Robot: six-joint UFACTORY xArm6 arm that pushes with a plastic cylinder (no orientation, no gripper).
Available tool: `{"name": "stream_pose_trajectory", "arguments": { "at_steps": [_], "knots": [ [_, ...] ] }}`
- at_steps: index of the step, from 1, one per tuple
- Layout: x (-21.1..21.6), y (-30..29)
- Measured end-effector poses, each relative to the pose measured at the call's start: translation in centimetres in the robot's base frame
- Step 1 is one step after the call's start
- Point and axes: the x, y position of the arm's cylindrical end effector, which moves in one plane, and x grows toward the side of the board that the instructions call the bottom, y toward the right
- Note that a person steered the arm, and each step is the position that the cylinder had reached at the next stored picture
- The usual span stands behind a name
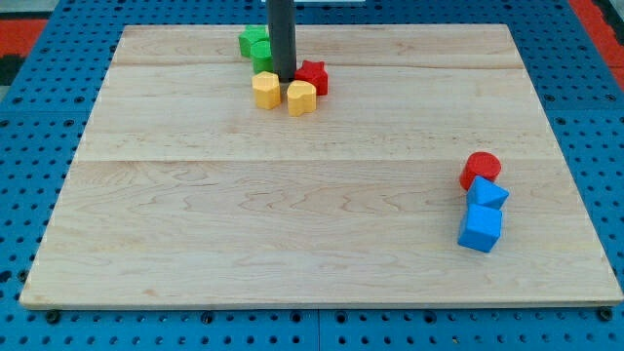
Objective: Push the yellow heart to the blue triangle
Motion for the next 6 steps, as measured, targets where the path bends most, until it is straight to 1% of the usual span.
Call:
{"name": "stream_pose_trajectory", "arguments": {
  "at_steps": [1,2,3,4,5,6],
  "knots": [
    [5.0,0.1],
    [6.9,3.3],
    [4.5,-0.5],
    [4.1,4.6],
    [4.4,11.1],
    [4.2,13.2]
  ]
}}
